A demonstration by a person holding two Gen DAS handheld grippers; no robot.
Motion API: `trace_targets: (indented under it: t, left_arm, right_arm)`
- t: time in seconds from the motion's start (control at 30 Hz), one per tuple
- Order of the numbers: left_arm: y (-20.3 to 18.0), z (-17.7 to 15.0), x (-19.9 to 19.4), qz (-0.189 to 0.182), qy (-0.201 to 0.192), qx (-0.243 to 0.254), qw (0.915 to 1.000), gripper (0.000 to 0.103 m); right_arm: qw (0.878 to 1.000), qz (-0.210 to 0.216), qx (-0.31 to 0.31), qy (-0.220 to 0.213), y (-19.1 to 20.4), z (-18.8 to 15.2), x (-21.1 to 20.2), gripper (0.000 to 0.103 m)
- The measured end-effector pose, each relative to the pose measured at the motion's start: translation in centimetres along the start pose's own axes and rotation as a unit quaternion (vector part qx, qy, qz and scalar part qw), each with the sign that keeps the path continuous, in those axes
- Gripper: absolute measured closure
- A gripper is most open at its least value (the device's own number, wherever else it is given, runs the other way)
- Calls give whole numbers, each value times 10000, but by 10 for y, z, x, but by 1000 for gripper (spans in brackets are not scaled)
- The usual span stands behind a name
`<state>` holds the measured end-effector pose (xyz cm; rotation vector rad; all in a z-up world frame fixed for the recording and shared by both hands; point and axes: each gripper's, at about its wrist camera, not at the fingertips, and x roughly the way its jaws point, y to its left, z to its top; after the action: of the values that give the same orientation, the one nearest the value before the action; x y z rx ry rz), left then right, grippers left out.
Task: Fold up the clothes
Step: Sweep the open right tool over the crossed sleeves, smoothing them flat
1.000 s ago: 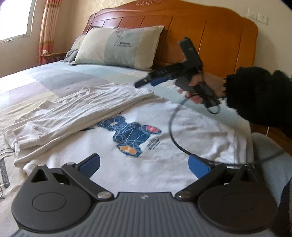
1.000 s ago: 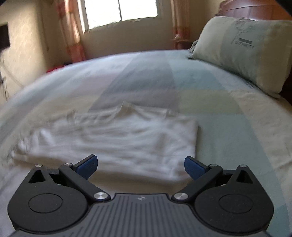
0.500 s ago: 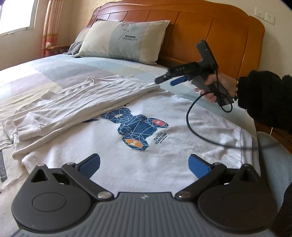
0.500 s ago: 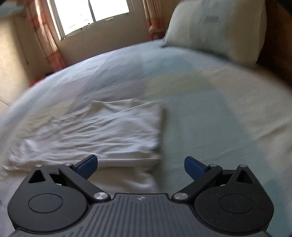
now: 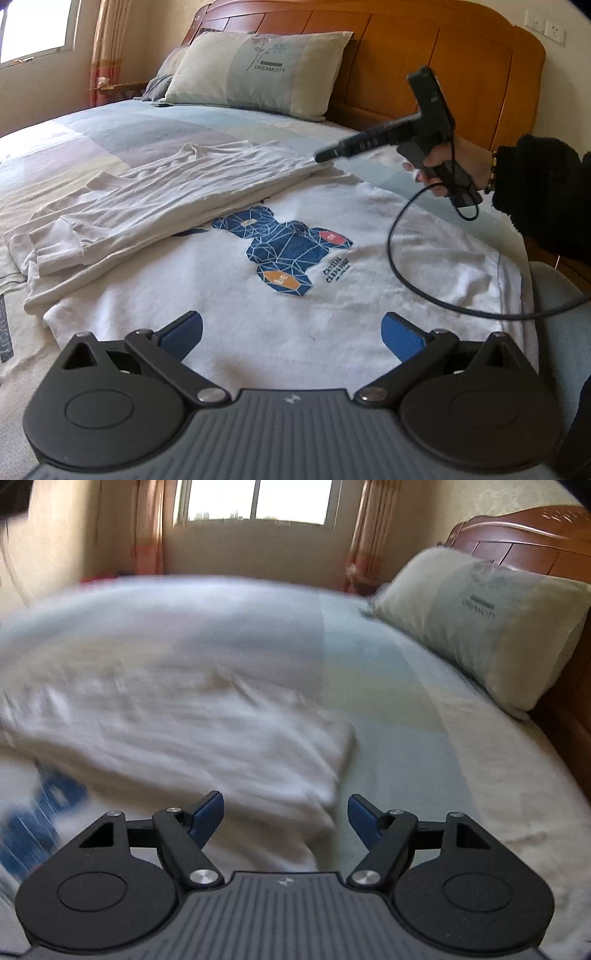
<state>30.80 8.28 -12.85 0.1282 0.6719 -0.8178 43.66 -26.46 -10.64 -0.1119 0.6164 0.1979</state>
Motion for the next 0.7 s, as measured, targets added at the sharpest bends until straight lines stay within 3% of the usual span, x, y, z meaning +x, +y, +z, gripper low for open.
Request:
trace_targets:
  t: [0.03, 0.07, 0.3, 0.4, 0.5, 0.53, 0.63, 0.7]
  left_arm:
    - [0, 0, 0, -3, -8, -2, 10000, 1]
    - [0, 0, 0, 9, -1, -2, 10000, 1]
    - [3, -1, 1, 39, 33, -62, 10000, 1]
    - [5, -2, 1, 73, 59, -86, 9999, 1]
    - [8, -3, 0, 83, 39, -125, 9999, 1]
    - [8, -3, -1, 75, 23, -135, 9999, 1]
    - [9, -3, -1, 77, 6, -163, 9998, 1]
    - [9, -3, 1, 99, 47, -168, 9998, 1]
  right_arm:
    - [9996, 208, 157, -96, 0, 6, 2, 9]
    - [9987, 381, 295, -173, -1, 11, 6, 7]
    - [9883, 852, 1259, 145, -14, 39, 78, 1]
    - [9833, 517, 1691, 427, -33, 35, 104, 1]
    - [9742, 176, 2243, 188, -57, 33, 103, 1]
    - [9683, 235, 2484, 82, -63, 34, 100, 1]
    - [9551, 946, 2803, -169, -64, 41, 95, 0]
    - [9554, 1242, 2679, -55, -55, 47, 101, 0]
